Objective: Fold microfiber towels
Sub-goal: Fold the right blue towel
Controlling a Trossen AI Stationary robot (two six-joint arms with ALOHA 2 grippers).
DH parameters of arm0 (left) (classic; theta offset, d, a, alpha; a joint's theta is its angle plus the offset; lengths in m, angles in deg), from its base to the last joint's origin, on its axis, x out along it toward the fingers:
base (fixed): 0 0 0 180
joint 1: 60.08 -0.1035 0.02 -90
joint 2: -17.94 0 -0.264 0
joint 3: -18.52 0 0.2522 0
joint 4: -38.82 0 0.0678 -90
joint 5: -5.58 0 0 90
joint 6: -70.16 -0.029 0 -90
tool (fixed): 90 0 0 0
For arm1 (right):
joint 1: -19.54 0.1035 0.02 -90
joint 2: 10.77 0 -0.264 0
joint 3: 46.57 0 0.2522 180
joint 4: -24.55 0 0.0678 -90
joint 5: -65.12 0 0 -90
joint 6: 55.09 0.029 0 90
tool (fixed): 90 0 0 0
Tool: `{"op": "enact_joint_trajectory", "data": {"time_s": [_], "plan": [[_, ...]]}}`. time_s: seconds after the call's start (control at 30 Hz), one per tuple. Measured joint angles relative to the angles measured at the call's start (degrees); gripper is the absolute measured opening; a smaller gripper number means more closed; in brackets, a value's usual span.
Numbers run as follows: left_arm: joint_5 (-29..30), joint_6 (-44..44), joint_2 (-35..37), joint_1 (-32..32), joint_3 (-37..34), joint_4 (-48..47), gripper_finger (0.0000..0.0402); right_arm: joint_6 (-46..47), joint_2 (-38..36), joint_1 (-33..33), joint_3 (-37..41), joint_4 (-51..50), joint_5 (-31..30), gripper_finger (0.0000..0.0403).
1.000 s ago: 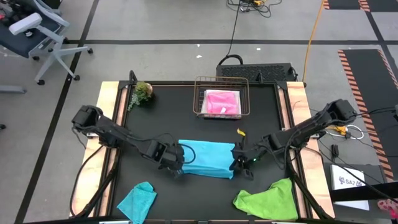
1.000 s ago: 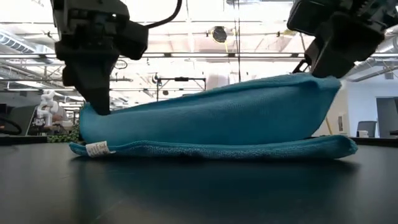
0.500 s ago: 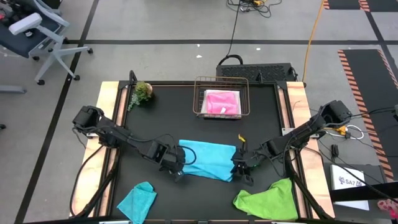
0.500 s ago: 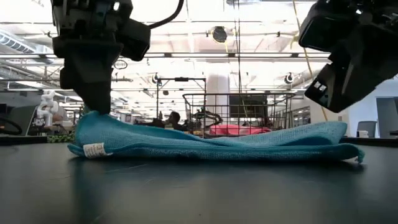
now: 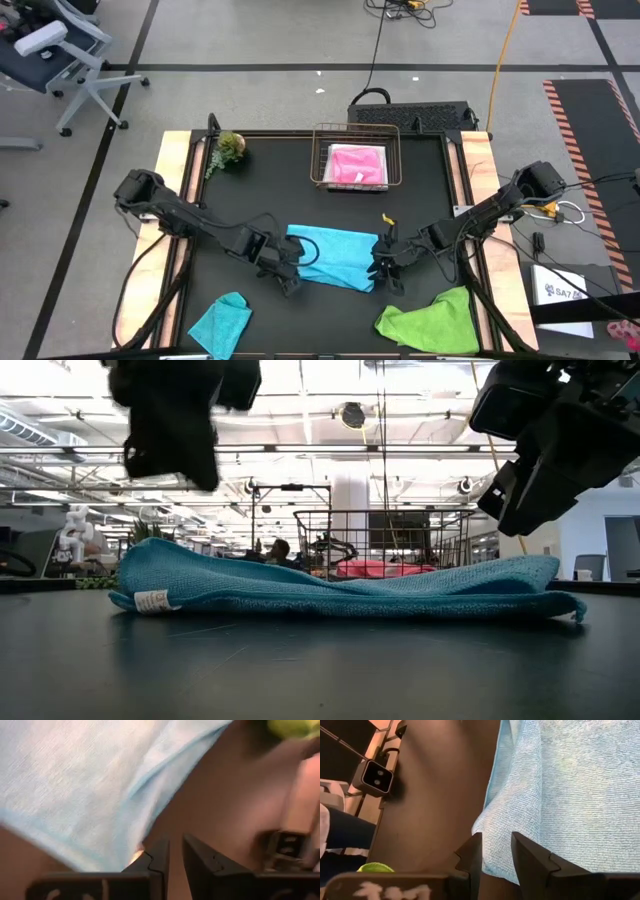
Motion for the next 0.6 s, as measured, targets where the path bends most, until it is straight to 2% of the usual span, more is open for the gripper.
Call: {"op": "enact_joint_trajectory", "data": {"time_s": [0.13,0.33,0.43,0.6], "plan": [[2.67,-2.72,1.01,-0.10,1.80,-0.84,0.0031,0.12,-0.02,0.00,0.00,0.49,-1.27,0.0094],[14.03,-3.86,0.03,-1.09,2.12,-4.52,0.0004,-0.11,-0.02,0.00,0.00,1.08,-4.35,0.0093],[12.65,-3.40,-2.21,-2.27,2.08,-6.65,0.0008,-0.03,-0.02,0.00,-0.02,1.93,-5.67,0.0093],[5.90,-3.36,-7.41,-2.86,2.12,-5.78,0.0003,0.27,-0.02,0.00,-0.02,2.47,-5.88,0.0093]]}}
